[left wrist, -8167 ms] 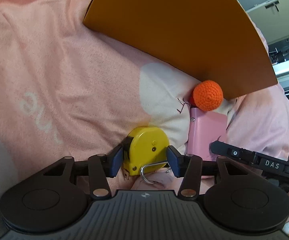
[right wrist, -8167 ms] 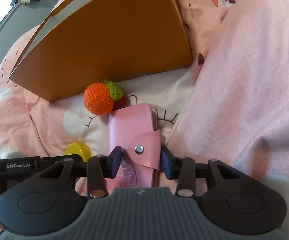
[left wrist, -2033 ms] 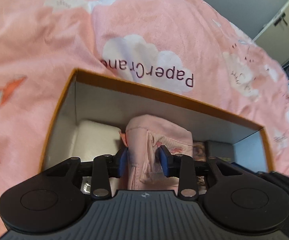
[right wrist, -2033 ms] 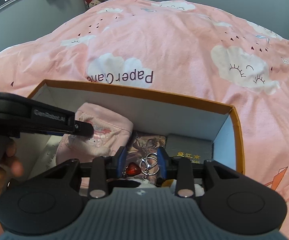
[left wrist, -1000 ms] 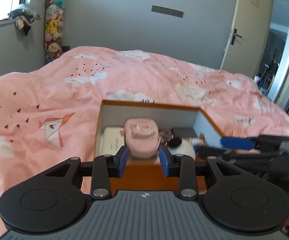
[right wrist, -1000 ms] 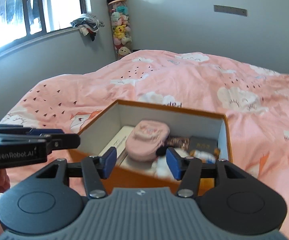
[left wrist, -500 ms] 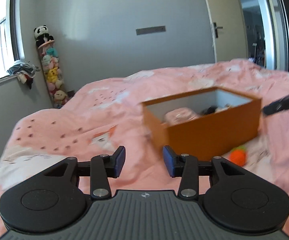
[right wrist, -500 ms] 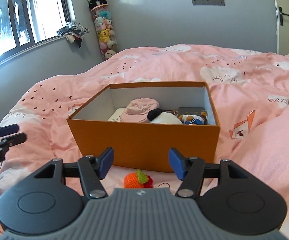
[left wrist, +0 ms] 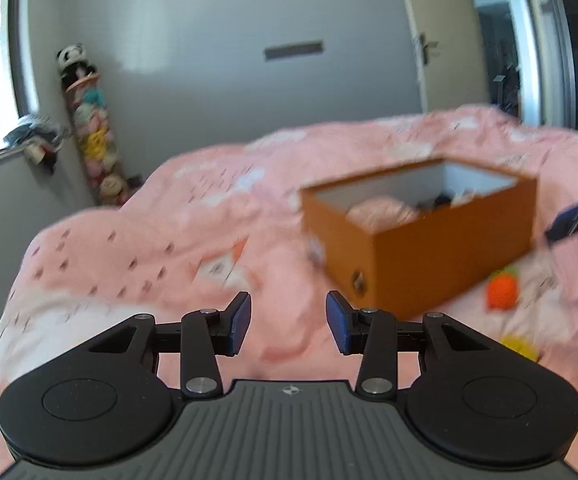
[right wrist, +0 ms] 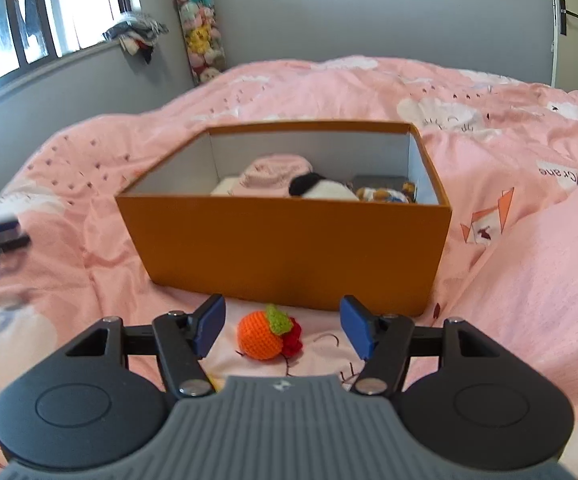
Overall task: Organize objects
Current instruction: 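Withdraw both grippers from the box toward the tape measure and crocheted fruit, then grasp the yellow tape measure with the left gripper while the right grasps the crocheted fruit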
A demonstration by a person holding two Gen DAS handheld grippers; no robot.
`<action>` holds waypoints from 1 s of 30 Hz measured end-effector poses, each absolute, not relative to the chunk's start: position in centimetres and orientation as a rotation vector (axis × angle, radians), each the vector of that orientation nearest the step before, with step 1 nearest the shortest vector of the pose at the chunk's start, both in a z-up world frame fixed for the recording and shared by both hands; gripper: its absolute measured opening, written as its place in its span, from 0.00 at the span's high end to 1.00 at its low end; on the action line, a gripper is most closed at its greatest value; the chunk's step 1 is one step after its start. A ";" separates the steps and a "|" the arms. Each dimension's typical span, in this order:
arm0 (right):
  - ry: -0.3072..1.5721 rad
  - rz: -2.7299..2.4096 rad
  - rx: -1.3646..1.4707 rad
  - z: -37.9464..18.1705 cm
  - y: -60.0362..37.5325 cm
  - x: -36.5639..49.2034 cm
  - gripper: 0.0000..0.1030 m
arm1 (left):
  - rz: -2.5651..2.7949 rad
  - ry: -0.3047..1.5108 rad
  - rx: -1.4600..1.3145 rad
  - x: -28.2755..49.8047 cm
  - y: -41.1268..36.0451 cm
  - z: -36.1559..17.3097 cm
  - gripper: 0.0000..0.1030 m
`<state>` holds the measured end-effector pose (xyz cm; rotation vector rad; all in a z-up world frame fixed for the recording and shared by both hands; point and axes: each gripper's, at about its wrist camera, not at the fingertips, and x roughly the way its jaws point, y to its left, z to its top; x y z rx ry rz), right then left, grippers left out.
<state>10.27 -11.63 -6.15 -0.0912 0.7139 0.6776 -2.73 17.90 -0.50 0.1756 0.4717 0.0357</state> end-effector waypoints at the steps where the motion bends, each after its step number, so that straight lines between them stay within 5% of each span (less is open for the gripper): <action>1: 0.722 0.675 -0.097 -6.4 -11.4 10.4 0.36 | 0.013 0.460 0.163 -2.6 17.6 0.0 0.52; 10: 0.798 0.738 -0.192 -9.3 -8.5 11.5 0.50 | -0.128 0.489 0.149 -1.1 13.7 0.3 0.52; 26: 0.875 0.746 -0.239 -13.0 -6.1 13.8 0.50 | -0.239 0.639 0.209 1.1 9.1 -2.3 0.52; 30: 0.861 0.753 -0.222 -12.1 -7.0 13.7 0.59 | -0.307 0.698 0.268 1.8 7.2 -3.0 0.51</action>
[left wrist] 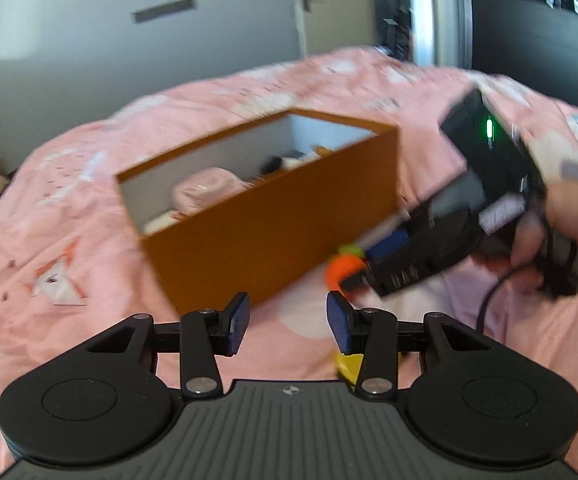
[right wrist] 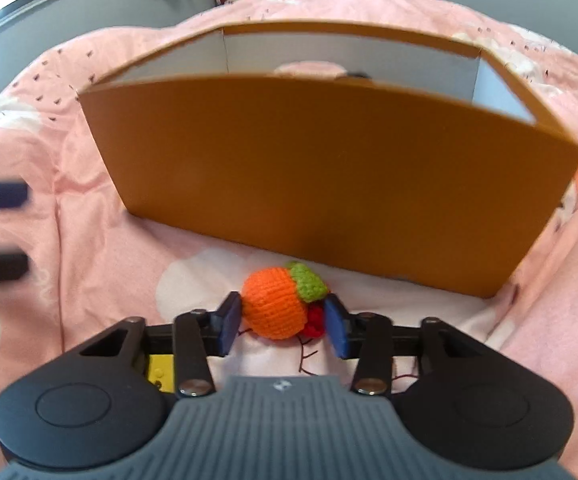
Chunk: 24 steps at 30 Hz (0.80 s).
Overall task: Organize objects
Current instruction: 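Grasp the yellow tape measure with the left gripper while the right grasps the crocheted fruit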
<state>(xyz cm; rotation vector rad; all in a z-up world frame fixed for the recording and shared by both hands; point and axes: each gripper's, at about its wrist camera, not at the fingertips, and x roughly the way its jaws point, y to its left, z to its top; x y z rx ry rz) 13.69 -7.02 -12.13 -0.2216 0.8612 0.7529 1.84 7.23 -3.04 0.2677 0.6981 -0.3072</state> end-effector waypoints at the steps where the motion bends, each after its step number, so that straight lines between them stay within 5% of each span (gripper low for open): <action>1: 0.852 0.753 -0.219 -11.6 -7.5 13.5 0.64 | -0.333 0.719 0.282 2.1 6.7 -3.4 0.51; 3: 0.843 0.742 -0.205 -10.4 -9.1 13.2 0.94 | -0.400 0.778 0.323 2.5 5.8 -4.3 0.50; 4: 0.853 0.734 -0.196 -10.1 -9.9 13.2 1.00 | -0.432 0.809 0.349 2.7 5.3 -4.8 0.47; 8: 0.904 0.726 -0.137 -9.6 -12.7 13.6 1.00 | -0.519 0.914 0.453 3.5 3.7 -6.7 0.38; 24: 0.900 0.810 -0.101 -10.5 -12.7 13.0 0.79 | -0.637 1.043 0.663 6.2 1.7 -10.9 0.36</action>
